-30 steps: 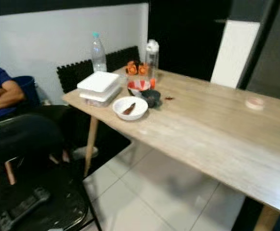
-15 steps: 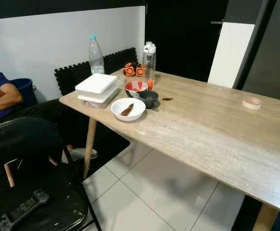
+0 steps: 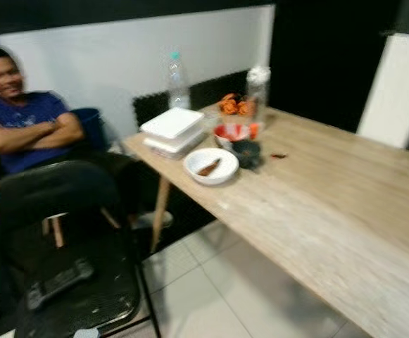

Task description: Restocking fridge

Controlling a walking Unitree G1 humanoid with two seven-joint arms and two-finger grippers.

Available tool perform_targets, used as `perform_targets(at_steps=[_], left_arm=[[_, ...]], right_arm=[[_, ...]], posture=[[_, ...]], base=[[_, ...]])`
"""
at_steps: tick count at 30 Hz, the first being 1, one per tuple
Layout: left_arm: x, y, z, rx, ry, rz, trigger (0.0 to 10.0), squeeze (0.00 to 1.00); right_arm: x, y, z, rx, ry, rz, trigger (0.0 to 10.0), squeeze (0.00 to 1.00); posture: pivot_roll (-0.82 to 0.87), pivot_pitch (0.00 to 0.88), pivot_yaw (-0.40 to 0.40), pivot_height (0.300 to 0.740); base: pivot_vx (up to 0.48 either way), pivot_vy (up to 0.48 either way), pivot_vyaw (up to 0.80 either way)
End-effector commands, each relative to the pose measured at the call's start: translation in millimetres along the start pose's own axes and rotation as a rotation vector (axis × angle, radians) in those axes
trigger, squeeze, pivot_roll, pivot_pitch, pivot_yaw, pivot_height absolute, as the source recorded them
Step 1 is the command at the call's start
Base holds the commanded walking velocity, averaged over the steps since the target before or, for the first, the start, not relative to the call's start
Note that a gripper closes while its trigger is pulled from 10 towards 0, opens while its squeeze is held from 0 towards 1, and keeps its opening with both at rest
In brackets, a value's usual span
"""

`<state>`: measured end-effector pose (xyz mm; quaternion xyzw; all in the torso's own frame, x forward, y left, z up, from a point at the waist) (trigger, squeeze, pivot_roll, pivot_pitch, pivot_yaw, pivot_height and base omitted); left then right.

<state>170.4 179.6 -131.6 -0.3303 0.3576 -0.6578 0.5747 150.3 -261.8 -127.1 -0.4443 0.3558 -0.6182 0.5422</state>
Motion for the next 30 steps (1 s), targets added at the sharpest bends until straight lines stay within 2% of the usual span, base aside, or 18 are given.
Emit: perform_targets(at_steps=[1, 15, 30], left_arm=[[-5.5, -2.5, -10.5, -0.033, -0.013, 0.018, 10.0, 0.0], [-2.6, -1.6, -9.5, -0.04, -0.02, 0.009, 10.0, 0.0], [0.8, -0.8, -7.6, -0.038, 0.013, -0.011, 10.0, 0.0]], right_arm=[[-5.6, 0.4, -4.0, -0.008, -0.004, 0.012, 10.0, 0.0], [-1.8, 0.0, -4.0, -0.007, 0.001, 0.002, 10.0, 0.0], [-6.3, 0.5, -0.8, -0.002, 0.0, 0.019, 10.0, 0.0]], posture=[[-0.09, 0.0, 0.038, 0.74], [-0.09, 0.0, 0.038, 0.74], [-0.09, 0.0, 0.036, 0.74]], base=[[0.0, 0.0, 0.8], [0.0, 0.0, 0.0], [0.0, 0.0, 0.0]])
Point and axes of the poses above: a point about 5 cm out from each wrist's last joint towards the gripper, its own y axis pointing out of the wrist towards the gripper, its own z axis along the axis of the wrist's last joint, x = y × z, the point moved 4 cm from there along y, pointing out of the wrist towards the gripper, and after that the axes turned 10 degrees about y, right-handed, at the moved point
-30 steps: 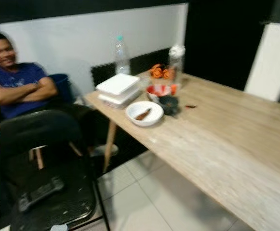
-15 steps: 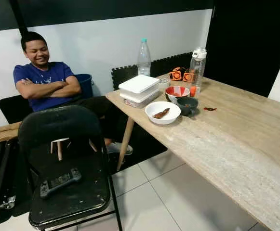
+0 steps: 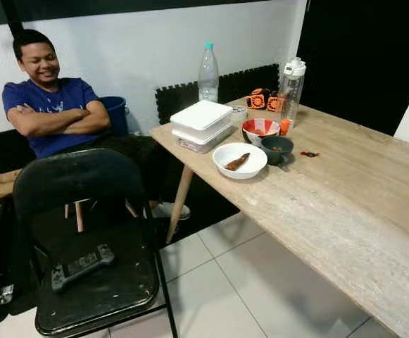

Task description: Restocking fridge

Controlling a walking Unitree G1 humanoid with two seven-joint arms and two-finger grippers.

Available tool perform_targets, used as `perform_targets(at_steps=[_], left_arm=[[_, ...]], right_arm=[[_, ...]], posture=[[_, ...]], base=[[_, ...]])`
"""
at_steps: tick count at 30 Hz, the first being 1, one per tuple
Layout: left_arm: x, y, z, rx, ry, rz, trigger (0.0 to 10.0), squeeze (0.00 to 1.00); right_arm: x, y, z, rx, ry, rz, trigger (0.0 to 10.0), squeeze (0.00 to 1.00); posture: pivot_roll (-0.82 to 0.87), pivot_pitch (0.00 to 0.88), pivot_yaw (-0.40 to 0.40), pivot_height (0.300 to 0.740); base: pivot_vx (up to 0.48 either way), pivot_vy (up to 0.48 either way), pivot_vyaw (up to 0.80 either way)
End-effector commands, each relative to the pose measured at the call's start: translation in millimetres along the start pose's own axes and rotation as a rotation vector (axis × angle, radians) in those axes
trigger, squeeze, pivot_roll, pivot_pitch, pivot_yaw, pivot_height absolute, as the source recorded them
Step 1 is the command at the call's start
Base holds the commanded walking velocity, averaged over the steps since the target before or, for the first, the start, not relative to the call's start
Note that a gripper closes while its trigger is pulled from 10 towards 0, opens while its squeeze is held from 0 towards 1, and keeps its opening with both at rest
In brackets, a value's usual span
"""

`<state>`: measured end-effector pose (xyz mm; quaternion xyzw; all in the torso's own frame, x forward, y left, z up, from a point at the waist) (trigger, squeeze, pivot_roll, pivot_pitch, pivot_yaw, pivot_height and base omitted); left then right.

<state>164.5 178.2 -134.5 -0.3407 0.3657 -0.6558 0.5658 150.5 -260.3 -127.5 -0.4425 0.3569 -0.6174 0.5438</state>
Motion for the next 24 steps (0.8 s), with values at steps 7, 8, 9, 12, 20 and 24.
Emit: perform_targets(at_steps=[7, 8, 9, 12, 20, 24], left_arm=[[-0.8, -0.1, -0.5, -0.009, 0.026, -0.004, 10.0, 0.0], [-0.7, -0.1, -0.2, -0.008, 0.029, -0.004, 10.0, 0.0], [-0.6, 0.0, 0.3, -0.007, 0.03, -0.005, 10.0, 0.0], [-0.6, 0.1, 0.9, -0.006, 0.031, -0.005, 10.0, 0.0], [0.8, 0.2, -0.6, -0.011, 0.033, -0.008, 10.0, 0.0], [1.7, 0.1, -1.6, -0.015, 0.035, -0.011, 10.0, 0.0]], right_arm=[[-8.3, 0.5, 1.0, 0.002, -0.014, 0.042, 10.0, 0.0], [-8.6, 0.5, 1.3, 0.003, -0.014, 0.045, 10.0, 0.0], [-9.1, 0.5, 1.6, 0.004, -0.014, 0.05, 10.0, 0.0], [-9.0, 0.5, 2.5, 0.009, -0.006, 0.049, 10.0, 0.0], [-7.0, 0.5, 3.2, 0.012, 0.0, 0.035, 10.0, 0.0], [-7.3, 0.5, 4.8, 0.016, 0.001, 0.037, 10.0, 0.0]], posture=[[-0.08, 0.0, 0.038, 0.74], [-0.08, 0.0, 0.038, 0.74], [-0.08, 0.0, 0.037, 0.74], [-0.08, 0.0, 0.037, 0.74], [-0.09, 0.0, 0.037, 0.74], [-0.09, 0.0, 0.037, 0.74]], base=[[0.0, 0.0, 0.17], [0.0, 0.0, 0.78], [0.0, 0.0, 0.78], [0.0, 0.0, 0.78], [0.0, 0.0, 0.1], [0.0, 0.0, 0.0]])
Point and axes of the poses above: a point about 5 cm out from each wrist's last joint towards the gripper, its own y axis pointing out of the wrist towards the gripper, its own z axis along the axis of the wrist's last joint, x = y × z, the point moved 4 cm from there along y, pointing out of the wrist towards the gripper, and after that the axes turned 10 degrees about y, right-handed, at the moved point
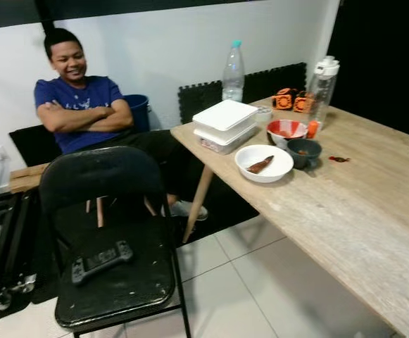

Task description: Restocking fridge

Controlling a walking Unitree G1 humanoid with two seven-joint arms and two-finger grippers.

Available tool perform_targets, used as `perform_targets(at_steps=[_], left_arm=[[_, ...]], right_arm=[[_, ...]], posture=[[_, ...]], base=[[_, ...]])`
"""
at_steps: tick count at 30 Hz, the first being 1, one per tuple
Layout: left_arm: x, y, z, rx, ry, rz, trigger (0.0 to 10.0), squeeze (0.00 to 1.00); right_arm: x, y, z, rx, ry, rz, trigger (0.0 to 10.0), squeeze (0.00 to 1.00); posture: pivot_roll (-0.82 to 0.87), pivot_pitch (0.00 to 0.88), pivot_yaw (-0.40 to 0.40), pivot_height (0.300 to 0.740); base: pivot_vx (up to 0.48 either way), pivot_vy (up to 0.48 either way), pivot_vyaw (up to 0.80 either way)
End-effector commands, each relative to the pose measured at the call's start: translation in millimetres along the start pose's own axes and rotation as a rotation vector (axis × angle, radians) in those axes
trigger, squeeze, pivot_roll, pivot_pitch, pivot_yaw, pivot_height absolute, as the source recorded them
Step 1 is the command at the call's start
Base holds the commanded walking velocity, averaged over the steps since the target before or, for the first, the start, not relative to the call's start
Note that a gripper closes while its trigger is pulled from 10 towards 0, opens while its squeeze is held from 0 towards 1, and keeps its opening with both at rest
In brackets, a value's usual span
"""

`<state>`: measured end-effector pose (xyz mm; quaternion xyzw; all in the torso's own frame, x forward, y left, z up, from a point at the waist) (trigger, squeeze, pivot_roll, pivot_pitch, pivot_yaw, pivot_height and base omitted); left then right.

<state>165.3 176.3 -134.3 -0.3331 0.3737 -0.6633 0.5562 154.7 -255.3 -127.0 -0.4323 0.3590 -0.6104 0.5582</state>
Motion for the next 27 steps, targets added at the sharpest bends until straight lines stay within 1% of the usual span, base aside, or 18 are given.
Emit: perform_targets(at_steps=[1, 4, 27], left_arm=[[0.0, -0.3, -2.6, -0.012, 0.004, -0.001, 10.0, 0.0], [0.7, -0.2, -2.5, -0.012, 0.005, -0.004, 10.0, 0.0], [1.7, -0.3, -3.7, -0.015, 0.008, -0.008, 10.0, 0.0]], right_arm=[[-2.3, 0.4, 0.5, -0.001, 0.002, 0.003, 10.0, 0.0], [-2.3, 0.4, 1.3, 0.001, 0.002, 0.003, 10.0, 0.0], [-5.7, 0.9, 3.4, 0.007, 0.005, 0.013, 10.0, 0.0]], posture=[[-0.09, 0.0, 0.037, 0.74], [-0.09, 0.0, 0.037, 0.74], [-0.09, 0.0, 0.038, 0.74]], base=[[0.0, 0.0, 0.0], [0.0, 0.0, 0.0], [0.25, 0.0, 0.0]])
Point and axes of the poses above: a point about 5 cm out from each wrist's last joint towards the gripper, its own y axis pointing out of the wrist towards the gripper, its own z axis along the axis of the wrist's last joint, x = y × z, the point moved 4 cm from there along y, pointing out of the wrist towards the gripper, and after that the axes turned 10 degrees about y, right-handed, at the moved point
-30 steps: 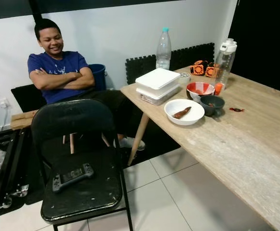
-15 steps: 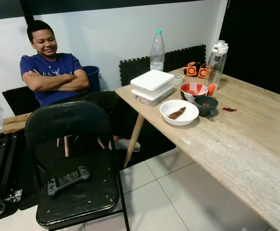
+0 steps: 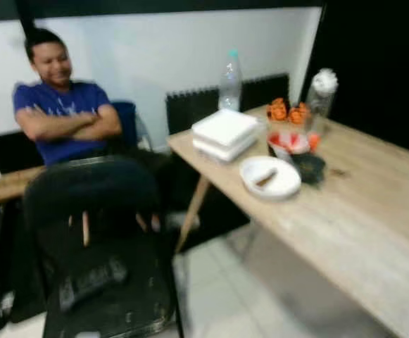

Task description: Restocking fridge

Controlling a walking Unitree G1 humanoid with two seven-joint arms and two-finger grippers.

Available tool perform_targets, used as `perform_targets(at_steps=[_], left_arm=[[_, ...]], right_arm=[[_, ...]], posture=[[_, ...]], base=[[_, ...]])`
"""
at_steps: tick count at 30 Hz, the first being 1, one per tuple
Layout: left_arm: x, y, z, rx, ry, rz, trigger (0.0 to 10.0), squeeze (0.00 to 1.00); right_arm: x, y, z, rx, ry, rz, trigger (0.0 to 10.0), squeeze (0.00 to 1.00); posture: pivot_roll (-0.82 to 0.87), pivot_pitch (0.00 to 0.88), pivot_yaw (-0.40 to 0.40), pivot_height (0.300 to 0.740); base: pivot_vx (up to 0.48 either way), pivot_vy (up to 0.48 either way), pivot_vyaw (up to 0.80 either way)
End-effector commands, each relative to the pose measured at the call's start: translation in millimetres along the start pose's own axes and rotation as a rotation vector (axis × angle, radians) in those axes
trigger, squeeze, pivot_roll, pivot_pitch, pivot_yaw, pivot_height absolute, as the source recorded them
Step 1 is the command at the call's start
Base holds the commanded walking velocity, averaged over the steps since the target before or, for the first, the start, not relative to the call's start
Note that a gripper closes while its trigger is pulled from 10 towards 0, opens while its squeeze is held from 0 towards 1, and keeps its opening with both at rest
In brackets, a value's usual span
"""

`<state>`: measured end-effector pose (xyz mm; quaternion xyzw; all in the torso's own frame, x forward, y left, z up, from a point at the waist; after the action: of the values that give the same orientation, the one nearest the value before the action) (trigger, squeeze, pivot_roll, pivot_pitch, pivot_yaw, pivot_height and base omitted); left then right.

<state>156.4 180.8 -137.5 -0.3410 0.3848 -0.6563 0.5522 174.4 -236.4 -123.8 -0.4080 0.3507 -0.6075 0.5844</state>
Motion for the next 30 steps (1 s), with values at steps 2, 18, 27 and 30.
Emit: perform_targets(at_steps=[2, 18, 27, 30], left_arm=[[3.7, 1.5, 6.7, 0.026, -0.021, 0.0, 10.0, 0.0], [5.1, 1.7, 7.1, 0.025, -0.007, -0.009, 10.0, 0.0], [3.4, 1.1, 5.0, 0.022, -0.013, -0.004, 10.0, 0.0], [3.3, 1.1, 4.8, 0.022, -0.013, -0.004, 10.0, 0.0]], right_arm=[[12.5, -2.9, -16.6, -0.05, 0.007, -0.033, 10.0, 0.0], [12.8, -2.0, 2.0, 0.019, -0.015, -0.03, 10.0, 0.0], [-0.4, -4.9, 81.1, 0.243, -0.125, 0.034, 10.0, 0.0], [-2.7, -5.8, 88.5, 0.261, -0.135, 0.045, 10.0, 0.0]], posture=[[-0.09, 0.0, 0.038, 0.74], [-0.09, 0.0, 0.037, 0.74], [-0.09, 0.0, 0.037, 0.74], [-0.09, 0.0, 0.037, 0.74]], base=[[0.0, 0.0, 0.0], [0.0, -0.22, 0.0], [0.0, 0.0, 0.0], [0.0, 0.0, 0.0]])
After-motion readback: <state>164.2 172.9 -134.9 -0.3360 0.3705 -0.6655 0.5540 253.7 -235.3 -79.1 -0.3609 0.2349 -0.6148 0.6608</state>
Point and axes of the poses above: a point about 5 cm out from each wrist's last joint towards the gripper, its own y axis pointing out of the wrist towards the gripper, its own z axis along the axis of the wrist's last joint, x = y × z, the point moved 4 cm from there along y, pointing out of the wrist towards the gripper, and after that the axes turned 10 degrees about y, right-handed, at the moved point
